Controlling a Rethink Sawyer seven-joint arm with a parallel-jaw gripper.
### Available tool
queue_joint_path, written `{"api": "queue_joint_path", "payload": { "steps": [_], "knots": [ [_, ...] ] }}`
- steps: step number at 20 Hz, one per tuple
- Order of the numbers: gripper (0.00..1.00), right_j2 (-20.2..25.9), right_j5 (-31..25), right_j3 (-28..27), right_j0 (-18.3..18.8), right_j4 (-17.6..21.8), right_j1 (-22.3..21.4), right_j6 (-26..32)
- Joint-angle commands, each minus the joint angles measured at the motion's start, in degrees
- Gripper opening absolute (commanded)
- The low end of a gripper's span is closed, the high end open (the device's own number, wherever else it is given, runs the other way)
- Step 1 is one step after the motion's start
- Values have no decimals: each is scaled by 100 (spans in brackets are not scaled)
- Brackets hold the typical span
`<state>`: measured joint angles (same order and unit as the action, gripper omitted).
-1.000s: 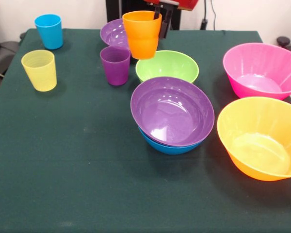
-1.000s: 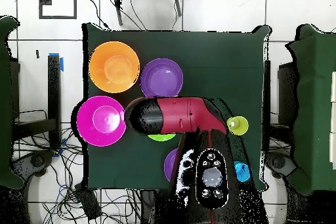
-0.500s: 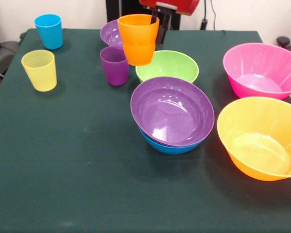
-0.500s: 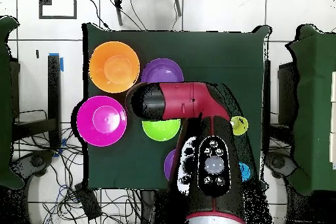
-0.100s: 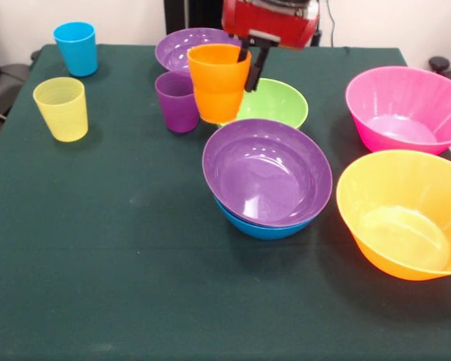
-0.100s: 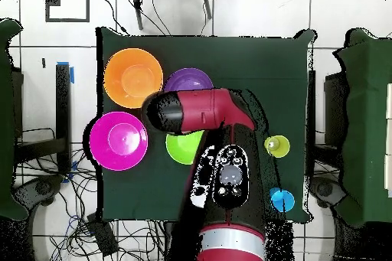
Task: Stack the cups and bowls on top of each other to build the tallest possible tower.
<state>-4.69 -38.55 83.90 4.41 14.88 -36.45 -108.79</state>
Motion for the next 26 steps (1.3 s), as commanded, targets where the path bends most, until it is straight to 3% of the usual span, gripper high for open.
{"api": "queue_joint_path", "payload": {
  "steps": [1, 12, 26],
  "knots": [
    [0, -129, 95, -450, -411, 79, 639, -1205],
    [0, -646, 126, -836, -1011, -172, 1093, -1636],
    [0, -678, 367, -816, -1039, -377, 1258, -1675]
  ]
}}
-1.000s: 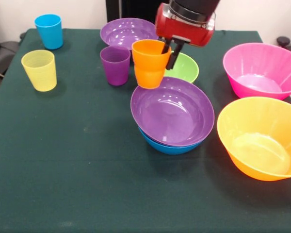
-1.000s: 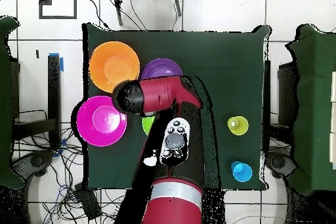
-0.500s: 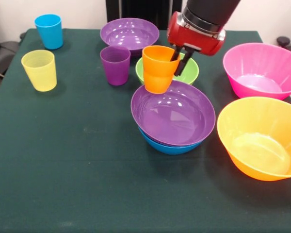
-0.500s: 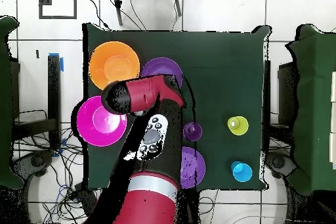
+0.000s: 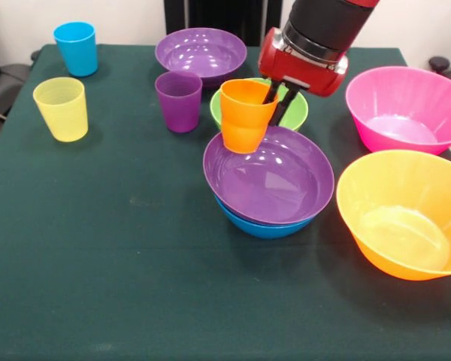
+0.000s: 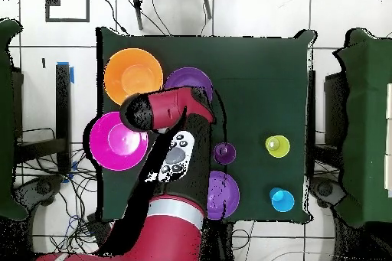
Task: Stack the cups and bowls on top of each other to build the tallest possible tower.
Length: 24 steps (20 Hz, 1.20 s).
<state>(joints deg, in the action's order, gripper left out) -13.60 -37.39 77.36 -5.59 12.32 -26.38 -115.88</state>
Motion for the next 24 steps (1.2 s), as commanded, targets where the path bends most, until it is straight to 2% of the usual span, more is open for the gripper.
{"api": "queue_joint_path", "payload": {
  "steps": [1, 8, 14, 20, 24],
  "knots": [
    [0, 210, 272, -155, -38, -137, 253, -958],
    [0, 241, 446, -39, 48, -231, 234, -897],
    [0, 514, 875, 87, 356, -381, 356, -783],
    [0, 530, 858, 187, 434, -396, 259, -571],
    [0, 589, 982, 139, 506, -394, 375, -468]
  ]
}}
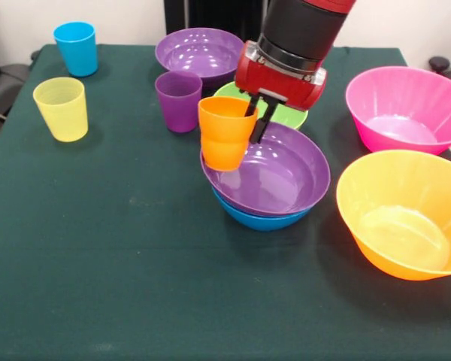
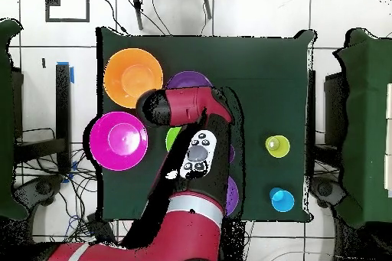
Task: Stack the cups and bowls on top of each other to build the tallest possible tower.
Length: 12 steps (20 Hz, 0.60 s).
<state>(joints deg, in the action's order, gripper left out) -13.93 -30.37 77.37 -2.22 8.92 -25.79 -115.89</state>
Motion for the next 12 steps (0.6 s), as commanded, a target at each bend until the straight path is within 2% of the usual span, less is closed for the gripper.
{"api": "queue_joint_path", "payload": {
  "steps": [1, 12],
  "knots": [
    [0, 640, 267, 122, 193, -55, 352, -434],
    [0, 614, 217, 53, 204, 14, 440, -376]
  ]
}}
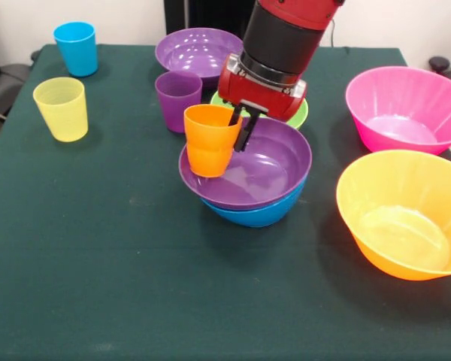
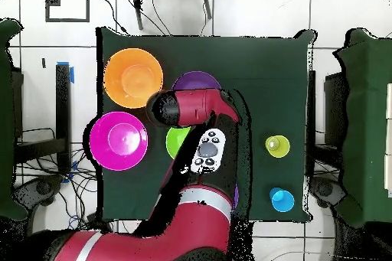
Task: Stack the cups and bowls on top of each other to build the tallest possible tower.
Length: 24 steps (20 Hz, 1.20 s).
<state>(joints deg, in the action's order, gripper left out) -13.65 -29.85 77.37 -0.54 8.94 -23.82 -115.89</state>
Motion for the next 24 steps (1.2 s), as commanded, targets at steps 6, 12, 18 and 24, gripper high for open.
{"api": "queue_joint_path", "payload": {
  "steps": [6, 12, 18, 24],
  "knots": [
    [0, 371, 54, -106, -151, 179, 241, -316],
    [0, 130, -326, -416, -370, 364, 237, -90],
    [0, 47, -808, -521, -489, 271, 112, 5],
    [0, 1, -913, -589, -563, 240, 134, -58]
  ]
}}
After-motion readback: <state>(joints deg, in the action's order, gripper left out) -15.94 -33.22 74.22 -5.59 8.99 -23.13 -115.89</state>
